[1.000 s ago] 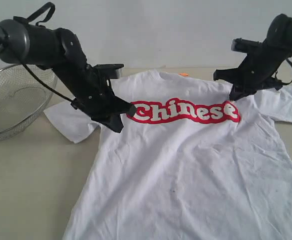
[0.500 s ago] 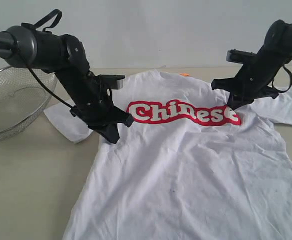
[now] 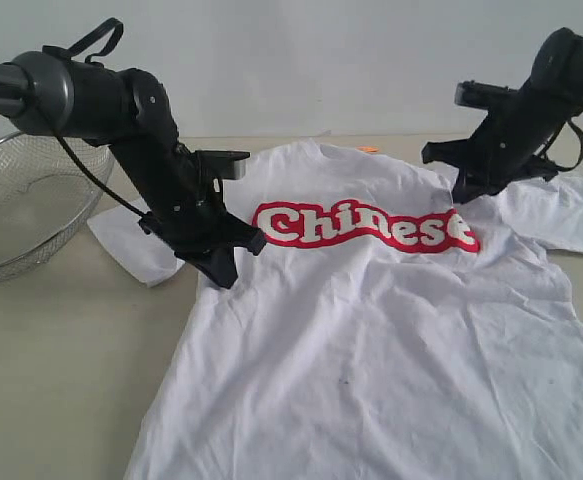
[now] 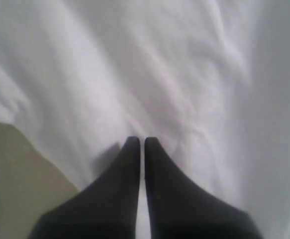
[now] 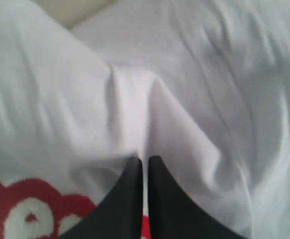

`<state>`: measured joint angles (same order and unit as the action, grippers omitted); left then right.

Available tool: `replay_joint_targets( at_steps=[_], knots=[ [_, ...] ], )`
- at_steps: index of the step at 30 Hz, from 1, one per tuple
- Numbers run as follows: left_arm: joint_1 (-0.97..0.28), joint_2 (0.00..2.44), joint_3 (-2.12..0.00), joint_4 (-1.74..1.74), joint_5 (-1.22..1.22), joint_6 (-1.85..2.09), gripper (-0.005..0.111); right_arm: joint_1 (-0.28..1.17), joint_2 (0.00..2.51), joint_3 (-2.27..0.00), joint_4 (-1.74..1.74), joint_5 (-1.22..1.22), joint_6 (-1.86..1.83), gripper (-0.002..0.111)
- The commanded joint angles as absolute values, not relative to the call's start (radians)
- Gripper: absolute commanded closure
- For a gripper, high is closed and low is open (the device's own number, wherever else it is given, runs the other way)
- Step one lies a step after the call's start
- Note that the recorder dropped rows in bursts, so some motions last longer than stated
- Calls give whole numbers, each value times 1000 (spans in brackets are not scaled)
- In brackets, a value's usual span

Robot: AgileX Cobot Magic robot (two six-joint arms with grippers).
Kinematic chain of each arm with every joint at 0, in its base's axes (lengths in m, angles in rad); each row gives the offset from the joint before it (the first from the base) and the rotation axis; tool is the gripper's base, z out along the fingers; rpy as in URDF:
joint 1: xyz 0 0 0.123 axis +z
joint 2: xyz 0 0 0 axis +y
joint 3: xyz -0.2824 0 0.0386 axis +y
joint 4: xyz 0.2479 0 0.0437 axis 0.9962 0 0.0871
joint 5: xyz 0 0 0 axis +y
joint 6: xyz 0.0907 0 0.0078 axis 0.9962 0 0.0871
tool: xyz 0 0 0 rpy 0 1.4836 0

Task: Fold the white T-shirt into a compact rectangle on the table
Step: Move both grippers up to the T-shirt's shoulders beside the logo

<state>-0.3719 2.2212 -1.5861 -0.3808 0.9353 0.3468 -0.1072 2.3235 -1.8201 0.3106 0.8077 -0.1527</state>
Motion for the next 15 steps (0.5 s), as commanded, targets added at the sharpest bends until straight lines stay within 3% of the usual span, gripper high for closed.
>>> replay_joint_targets(
  at_steps=[1,15],
  knots=[
    [-369,2221,-1591,-381,946,351,102,-109,2287,-1860,309,738,-132,108],
    [-369,2221,-1591,-377,941,351,102,-109,2406,-2005,303,716,-120,108]
  ],
)
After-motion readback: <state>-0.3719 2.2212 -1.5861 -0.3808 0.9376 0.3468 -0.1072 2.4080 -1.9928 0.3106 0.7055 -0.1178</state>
